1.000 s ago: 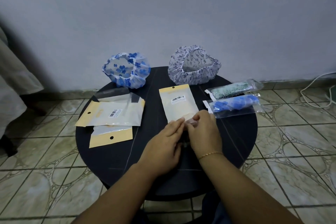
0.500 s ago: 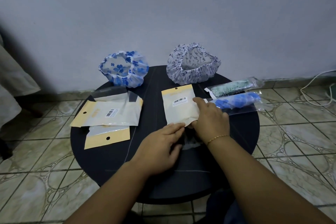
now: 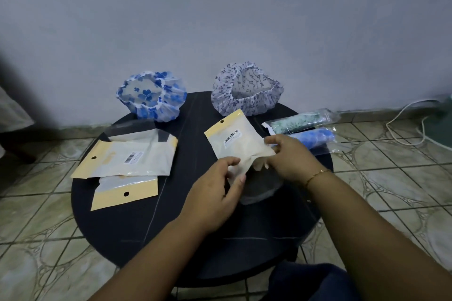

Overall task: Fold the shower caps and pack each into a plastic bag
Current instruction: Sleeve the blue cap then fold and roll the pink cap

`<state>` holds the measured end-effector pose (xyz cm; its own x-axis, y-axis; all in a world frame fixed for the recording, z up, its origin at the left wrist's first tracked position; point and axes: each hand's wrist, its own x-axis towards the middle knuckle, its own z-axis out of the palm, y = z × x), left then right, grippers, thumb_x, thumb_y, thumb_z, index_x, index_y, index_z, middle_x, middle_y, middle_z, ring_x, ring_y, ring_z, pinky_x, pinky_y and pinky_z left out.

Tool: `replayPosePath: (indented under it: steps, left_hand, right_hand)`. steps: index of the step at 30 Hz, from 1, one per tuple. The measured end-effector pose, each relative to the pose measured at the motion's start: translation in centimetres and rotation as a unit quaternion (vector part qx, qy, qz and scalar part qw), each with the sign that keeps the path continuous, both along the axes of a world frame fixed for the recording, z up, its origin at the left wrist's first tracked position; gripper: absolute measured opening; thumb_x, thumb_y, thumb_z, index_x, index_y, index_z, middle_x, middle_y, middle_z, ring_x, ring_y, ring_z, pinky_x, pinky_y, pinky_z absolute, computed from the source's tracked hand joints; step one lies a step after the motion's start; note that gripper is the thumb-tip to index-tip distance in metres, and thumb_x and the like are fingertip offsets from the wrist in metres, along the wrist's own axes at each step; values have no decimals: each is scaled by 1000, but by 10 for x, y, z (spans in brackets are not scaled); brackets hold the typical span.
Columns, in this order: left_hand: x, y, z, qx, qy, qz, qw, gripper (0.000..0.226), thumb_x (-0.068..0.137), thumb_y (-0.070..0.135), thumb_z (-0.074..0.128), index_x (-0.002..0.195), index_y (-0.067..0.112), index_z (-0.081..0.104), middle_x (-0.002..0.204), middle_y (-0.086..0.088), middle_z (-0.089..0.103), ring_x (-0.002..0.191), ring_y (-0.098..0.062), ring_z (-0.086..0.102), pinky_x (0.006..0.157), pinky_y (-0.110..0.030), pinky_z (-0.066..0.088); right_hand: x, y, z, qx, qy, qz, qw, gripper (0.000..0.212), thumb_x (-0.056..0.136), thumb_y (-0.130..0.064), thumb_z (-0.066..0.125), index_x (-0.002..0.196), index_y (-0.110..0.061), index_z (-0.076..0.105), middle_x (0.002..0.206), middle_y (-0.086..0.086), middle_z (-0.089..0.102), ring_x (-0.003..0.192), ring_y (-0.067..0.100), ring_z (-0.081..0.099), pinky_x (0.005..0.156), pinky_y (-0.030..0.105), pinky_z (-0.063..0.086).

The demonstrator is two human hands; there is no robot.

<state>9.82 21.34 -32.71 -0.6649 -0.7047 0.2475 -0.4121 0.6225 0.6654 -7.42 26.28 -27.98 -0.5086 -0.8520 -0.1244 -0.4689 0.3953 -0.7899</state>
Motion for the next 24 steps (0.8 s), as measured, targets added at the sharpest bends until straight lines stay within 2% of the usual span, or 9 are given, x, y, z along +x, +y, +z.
replayPosePath:
  steps: [2, 3, 5, 8, 10, 13, 18, 21, 24]
  left_hand:
    - [-12, -7, -2, -77, -9, 6, 997, 43, 92, 45, 44, 132, 30, 44, 131, 13, 48, 115, -5, 47, 93, -20, 31]
    - [-19, -13, -3, -106, -30, 15, 994, 45, 92, 44, 44, 134, 29, 44, 141, 12, 41, 129, -7, 36, 97, -22, 26]
    - [-31, -22, -5, -111, -81, 40, 990, 41, 93, 41, 45, 133, 30, 43, 152, 11, 25, 142, -9, 14, 103, -29, 18]
    - [-57, -29, -9, -105, -105, 50, 988, 33, 94, 37, 43, 126, 29, 47, 152, 11, 24, 145, -14, 3, 108, -34, 9]
    - [-73, -27, -9, -117, -95, 37, 988, 30, 93, 35, 43, 122, 29, 50, 144, 14, 35, 143, -14, 13, 106, -33, 8]
    - [-93, -22, -7, -117, -81, 10, 990, 28, 93, 34, 42, 119, 30, 50, 128, 18, 47, 126, -3, 36, 106, -35, 8]
    - [-106, -27, -14, -131, -94, 16, 987, 54, 84, 47, 20, 129, 35, 48, 137, 18, 43, 126, 0, 36, 101, -35, 14]
    - [-105, -31, -15, -139, -101, 19, 985, 71, 75, 54, 7, 134, 36, 43, 146, 15, 35, 131, 0, 29, 95, -31, 15]
    - [-100, -38, -11, -113, -100, 34, 988, 62, 82, 53, 16, 137, 36, 42, 150, 14, 29, 135, -2, 23, 96, -29, 12]
  right_hand:
    - [-14, -3, 20, 50, 113, 23, 992, 50, 81, -2, 63, 128, -16, 54, 124, 8, 58, 107, 20, 56, 89, 23, 41]
    - [-22, -5, 30, 75, 172, 33, 982, 48, 80, 0, 63, 124, -17, 57, 127, 7, 57, 110, 21, 56, 89, 24, 41]
    - [-40, -11, 47, 107, 272, 50, 955, 40, 80, 3, 59, 113, -19, 64, 123, 7, 58, 106, 22, 57, 84, 24, 41]
    - [-71, -20, 66, 149, 343, 66, 925, 32, 81, 5, 56, 101, -15, 70, 112, 8, 64, 100, 24, 58, 77, 23, 39]
    - [-89, -25, 74, 163, 359, 57, 917, 28, 82, 5, 55, 97, -12, 71, 109, 9, 65, 100, 26, 58, 80, 25, 42]
    - [-110, -35, 73, 184, 388, 36, 903, 29, 86, 3, 53, 95, -17, 71, 114, 6, 61, 106, 28, 54, 97, 40, 43]
    - [-125, -60, 56, 249, 451, 33, 856, 31, 95, -13, 46, 119, -24, 61, 128, 5, 53, 120, 28, 45, 107, 47, 26]
    - [-119, -80, 45, 204, 514, 38, 833, 36, 92, -16, 45, 124, -26, 57, 133, 7, 48, 124, 29, 40, 105, 51, 24]
    - [-101, -99, 36, 83, 535, 73, 838, 39, 87, -15, 51, 124, -26, 57, 131, 7, 47, 118, 28, 44, 97, 45, 37]
